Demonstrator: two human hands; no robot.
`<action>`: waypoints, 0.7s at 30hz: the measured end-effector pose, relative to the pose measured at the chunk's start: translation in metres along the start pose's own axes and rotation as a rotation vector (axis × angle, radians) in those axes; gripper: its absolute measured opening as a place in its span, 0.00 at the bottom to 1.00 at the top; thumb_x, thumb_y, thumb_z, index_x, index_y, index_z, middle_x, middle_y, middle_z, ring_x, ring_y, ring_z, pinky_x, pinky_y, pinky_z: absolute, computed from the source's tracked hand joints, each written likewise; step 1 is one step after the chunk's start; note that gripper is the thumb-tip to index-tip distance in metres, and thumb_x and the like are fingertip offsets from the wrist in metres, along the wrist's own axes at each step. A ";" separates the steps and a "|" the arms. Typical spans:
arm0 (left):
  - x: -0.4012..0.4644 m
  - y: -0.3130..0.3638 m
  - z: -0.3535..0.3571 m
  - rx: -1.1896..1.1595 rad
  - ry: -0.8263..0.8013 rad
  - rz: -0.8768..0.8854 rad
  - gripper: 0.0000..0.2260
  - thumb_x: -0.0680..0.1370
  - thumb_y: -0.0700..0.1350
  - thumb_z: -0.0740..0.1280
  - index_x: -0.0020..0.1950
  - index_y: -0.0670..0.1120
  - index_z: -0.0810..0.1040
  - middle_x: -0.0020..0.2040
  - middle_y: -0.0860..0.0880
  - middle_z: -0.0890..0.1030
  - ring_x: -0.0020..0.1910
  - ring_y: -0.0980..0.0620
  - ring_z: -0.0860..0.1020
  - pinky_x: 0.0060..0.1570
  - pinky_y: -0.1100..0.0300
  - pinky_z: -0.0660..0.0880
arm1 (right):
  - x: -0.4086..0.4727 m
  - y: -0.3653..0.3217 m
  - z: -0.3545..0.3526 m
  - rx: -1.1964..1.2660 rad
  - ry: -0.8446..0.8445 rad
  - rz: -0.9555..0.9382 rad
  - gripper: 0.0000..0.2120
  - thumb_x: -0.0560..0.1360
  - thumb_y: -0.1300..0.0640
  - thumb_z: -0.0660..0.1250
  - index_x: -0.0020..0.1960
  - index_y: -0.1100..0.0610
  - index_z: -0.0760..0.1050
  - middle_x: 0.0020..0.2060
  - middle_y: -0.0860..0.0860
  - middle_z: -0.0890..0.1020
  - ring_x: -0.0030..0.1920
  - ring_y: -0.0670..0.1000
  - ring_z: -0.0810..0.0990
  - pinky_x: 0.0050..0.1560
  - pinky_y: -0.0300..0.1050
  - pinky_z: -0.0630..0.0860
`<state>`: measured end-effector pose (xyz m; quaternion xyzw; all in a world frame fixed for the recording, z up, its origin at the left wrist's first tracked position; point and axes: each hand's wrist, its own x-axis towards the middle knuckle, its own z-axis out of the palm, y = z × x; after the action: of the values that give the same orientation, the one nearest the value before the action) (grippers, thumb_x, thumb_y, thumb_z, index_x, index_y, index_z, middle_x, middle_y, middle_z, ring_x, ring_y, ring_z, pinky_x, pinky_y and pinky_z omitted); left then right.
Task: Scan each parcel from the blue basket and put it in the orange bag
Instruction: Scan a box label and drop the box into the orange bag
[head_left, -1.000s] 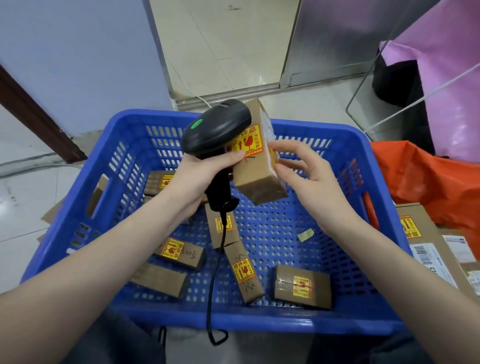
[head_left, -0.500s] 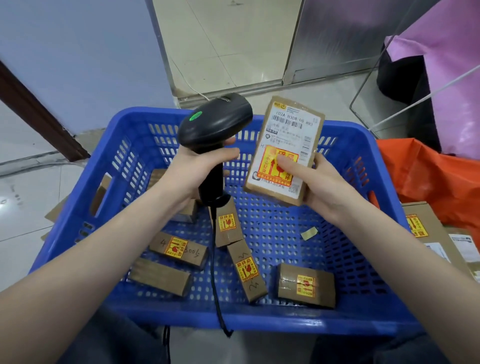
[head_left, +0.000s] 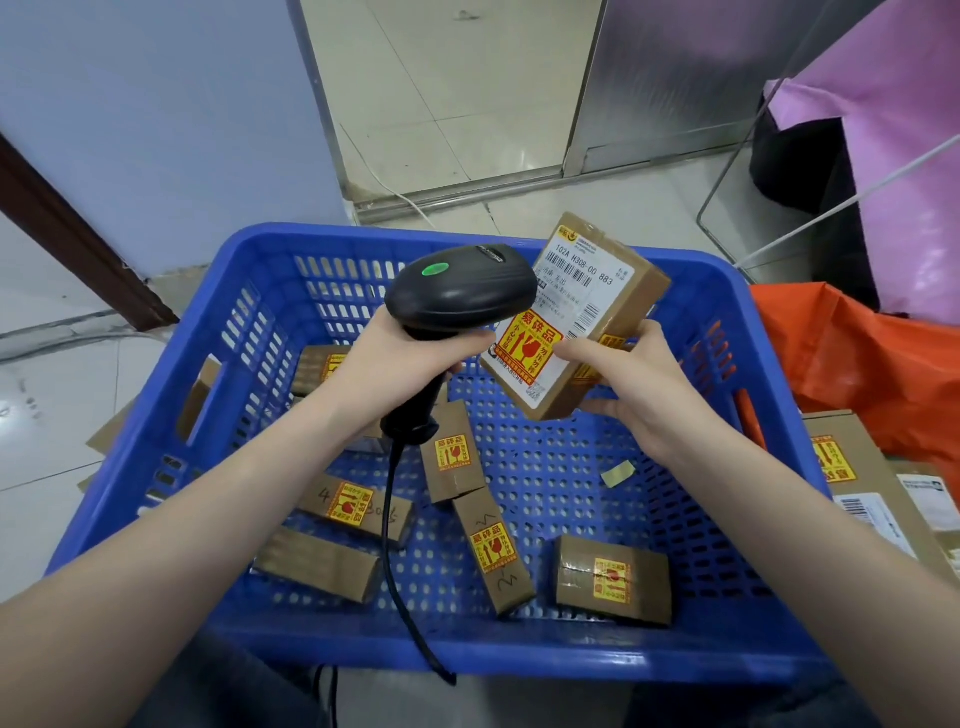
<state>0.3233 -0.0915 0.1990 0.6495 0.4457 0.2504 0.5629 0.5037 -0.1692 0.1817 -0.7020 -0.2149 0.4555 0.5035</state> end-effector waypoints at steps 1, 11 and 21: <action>0.000 0.000 0.000 -0.002 -0.001 -0.002 0.06 0.72 0.46 0.73 0.44 0.55 0.77 0.27 0.56 0.79 0.28 0.64 0.76 0.32 0.73 0.74 | 0.000 0.001 0.000 0.002 -0.002 -0.001 0.29 0.70 0.60 0.74 0.64 0.51 0.61 0.59 0.50 0.76 0.60 0.53 0.77 0.61 0.61 0.74; -0.001 0.002 0.002 0.049 0.011 0.042 0.11 0.72 0.45 0.73 0.45 0.59 0.75 0.36 0.61 0.79 0.34 0.74 0.75 0.32 0.80 0.69 | 0.001 0.003 -0.001 -0.018 -0.029 -0.020 0.30 0.70 0.61 0.74 0.62 0.50 0.60 0.59 0.50 0.75 0.62 0.53 0.75 0.63 0.62 0.73; -0.001 0.003 0.000 0.114 -0.012 0.068 0.11 0.73 0.43 0.72 0.45 0.59 0.75 0.38 0.59 0.79 0.35 0.72 0.76 0.32 0.79 0.68 | 0.001 0.004 0.000 -0.031 -0.019 -0.017 0.30 0.69 0.60 0.75 0.63 0.51 0.61 0.59 0.50 0.75 0.62 0.54 0.75 0.62 0.63 0.73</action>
<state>0.3236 -0.0926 0.2019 0.6966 0.4337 0.2396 0.5189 0.5040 -0.1697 0.1776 -0.7035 -0.2326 0.4545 0.4943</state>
